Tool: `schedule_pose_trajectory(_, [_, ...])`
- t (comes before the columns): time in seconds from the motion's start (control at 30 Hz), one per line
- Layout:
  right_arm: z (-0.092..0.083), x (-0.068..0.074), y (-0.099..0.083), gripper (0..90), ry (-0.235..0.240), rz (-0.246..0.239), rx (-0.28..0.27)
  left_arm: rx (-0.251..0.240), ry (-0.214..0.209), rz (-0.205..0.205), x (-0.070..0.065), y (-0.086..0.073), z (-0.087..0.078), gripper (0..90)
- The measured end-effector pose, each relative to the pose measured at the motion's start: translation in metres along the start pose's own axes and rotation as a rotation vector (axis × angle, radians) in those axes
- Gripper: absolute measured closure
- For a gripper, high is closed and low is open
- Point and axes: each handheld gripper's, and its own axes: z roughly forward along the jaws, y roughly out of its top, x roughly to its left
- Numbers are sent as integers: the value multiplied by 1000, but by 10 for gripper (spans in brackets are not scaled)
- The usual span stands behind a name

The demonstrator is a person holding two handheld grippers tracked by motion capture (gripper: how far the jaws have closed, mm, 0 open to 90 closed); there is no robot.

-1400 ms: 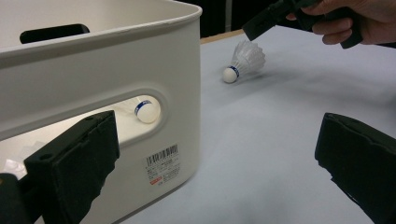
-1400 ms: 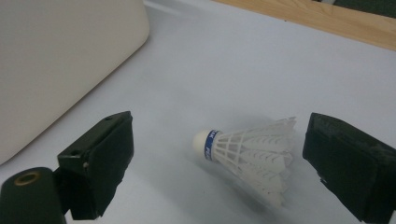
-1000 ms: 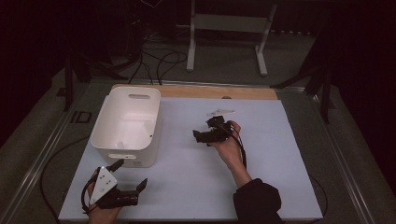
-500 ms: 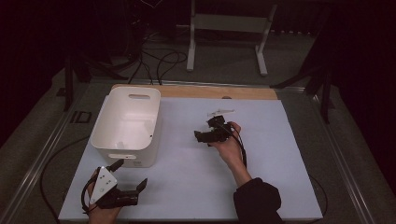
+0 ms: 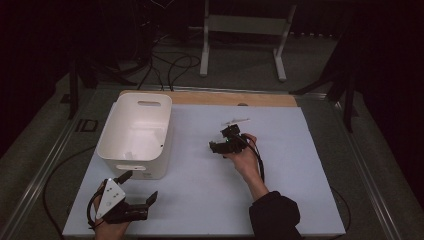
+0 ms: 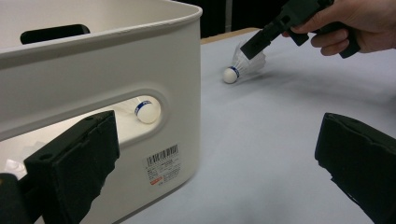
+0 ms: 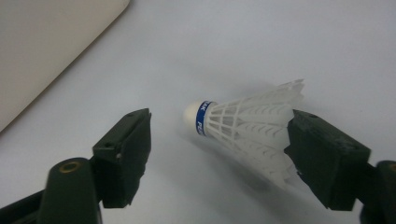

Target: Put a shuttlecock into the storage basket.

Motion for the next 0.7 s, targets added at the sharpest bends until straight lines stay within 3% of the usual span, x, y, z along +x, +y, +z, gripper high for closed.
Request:
schedule_pose_trajectory(0.47, [1, 6, 1, 454, 32, -18, 13, 1, 0, 1, 0, 0, 0, 4])
schedule_pose_trajectory(0.7, [4, 13, 1, 637, 44, -55, 12, 1, 1, 3, 0, 0, 0, 4])
